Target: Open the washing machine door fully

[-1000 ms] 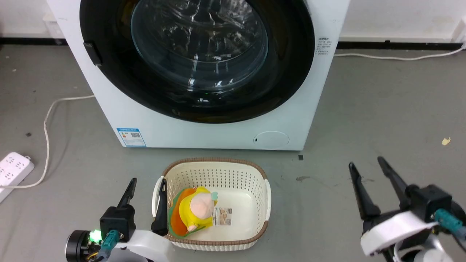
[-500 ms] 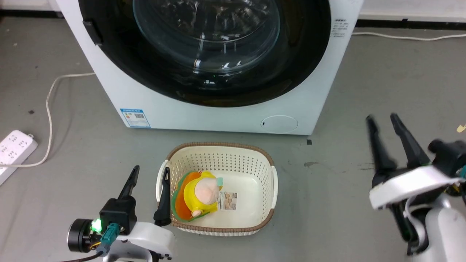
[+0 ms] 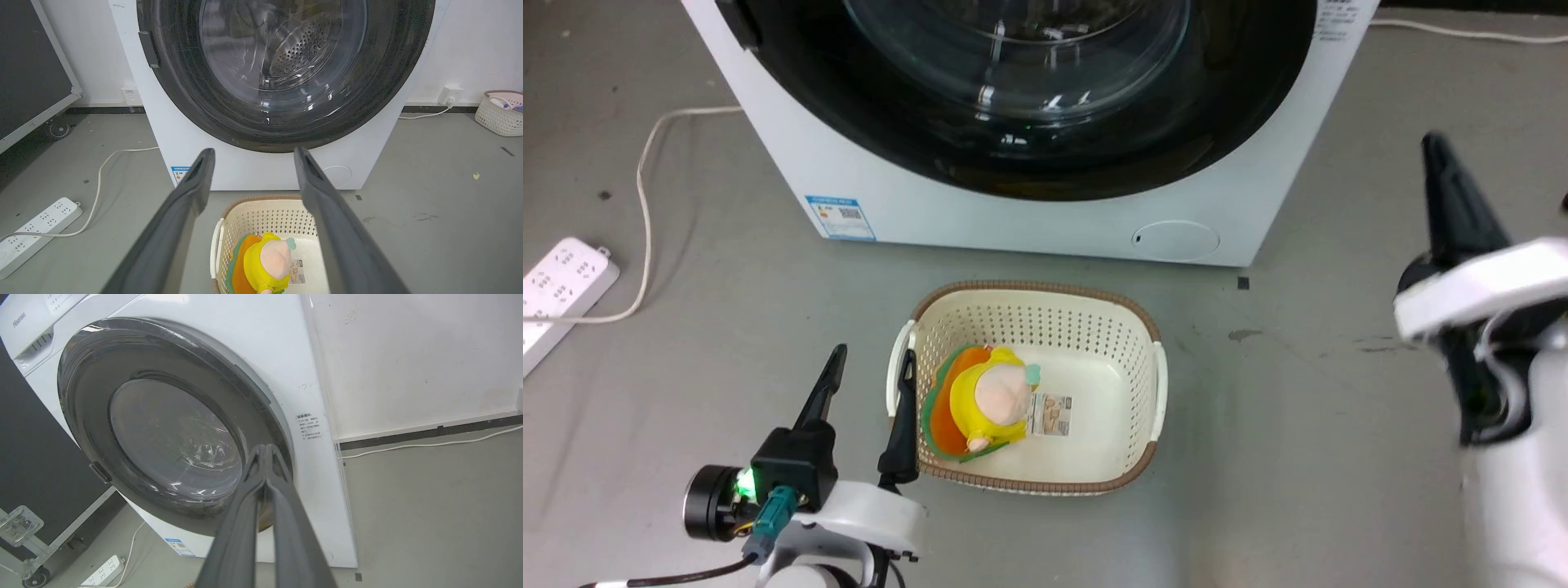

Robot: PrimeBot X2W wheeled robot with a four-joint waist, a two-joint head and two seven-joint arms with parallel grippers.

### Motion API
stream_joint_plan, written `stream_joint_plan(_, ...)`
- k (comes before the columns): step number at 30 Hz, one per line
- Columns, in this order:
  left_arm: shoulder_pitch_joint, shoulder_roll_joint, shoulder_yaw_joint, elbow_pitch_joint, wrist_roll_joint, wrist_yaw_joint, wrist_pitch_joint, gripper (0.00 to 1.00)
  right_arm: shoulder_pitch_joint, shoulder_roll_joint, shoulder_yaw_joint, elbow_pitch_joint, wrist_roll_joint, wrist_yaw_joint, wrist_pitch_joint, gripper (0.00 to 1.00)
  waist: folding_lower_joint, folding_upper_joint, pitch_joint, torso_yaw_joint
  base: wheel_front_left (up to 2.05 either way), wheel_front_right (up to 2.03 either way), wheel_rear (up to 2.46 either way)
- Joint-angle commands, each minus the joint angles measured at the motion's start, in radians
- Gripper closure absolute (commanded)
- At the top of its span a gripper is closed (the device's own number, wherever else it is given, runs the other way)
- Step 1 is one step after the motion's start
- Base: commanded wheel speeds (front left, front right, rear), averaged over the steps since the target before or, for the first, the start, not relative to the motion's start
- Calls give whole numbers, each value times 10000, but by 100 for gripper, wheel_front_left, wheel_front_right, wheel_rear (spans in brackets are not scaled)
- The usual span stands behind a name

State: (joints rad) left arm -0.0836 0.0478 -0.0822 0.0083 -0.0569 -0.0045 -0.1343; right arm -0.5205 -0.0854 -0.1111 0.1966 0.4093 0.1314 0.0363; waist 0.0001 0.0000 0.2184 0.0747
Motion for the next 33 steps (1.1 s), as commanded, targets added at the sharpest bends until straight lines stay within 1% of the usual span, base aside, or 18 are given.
stream_joint_plan(1, -174, 10, -24, -39, -81, -70, -104, 0, -442, 56, -121, 160, 193, -3, 60, 100, -1, 0, 109, 74, 0, 0, 0)
stream_joint_plan(10, -472, 12, -242, -20, -283, -37, -267, 0, -2540, 211, -1315, 1649, 1125, -3, 660, 100, -1, 0, 615, 426, 0, 0, 0)
stream_joint_plan(16, -649, 14, -343, -41, -396, -8, -376, 0, -3805, 222, -1922, 2820, 1449, -4, 1221, 100, -1, 0, 964, 623, 0, 0, 0)
stream_joint_plan(18, -699, 14, -367, -39, -429, -1, -412, 0, -4184, 214, -1925, 3081, 1496, -4, 1529, 100, -1, 0, 1088, 679, 0, 0, 0)
stream_joint_plan(25, -888, 15, -535, -60, -577, 37, -539, 0, -5125, 33, -2216, 3737, 1758, -4, 2002, 100, -1, 0, 1507, 919, 0, 0, 0)
stream_joint_plan(33, -1145, 17, -674, -78, -685, 40, -684, 0, -6491, -433, -2833, 5105, 1843, -5, 2542, 100, -1, 0, 1965, 1192, 0, 0, 0)
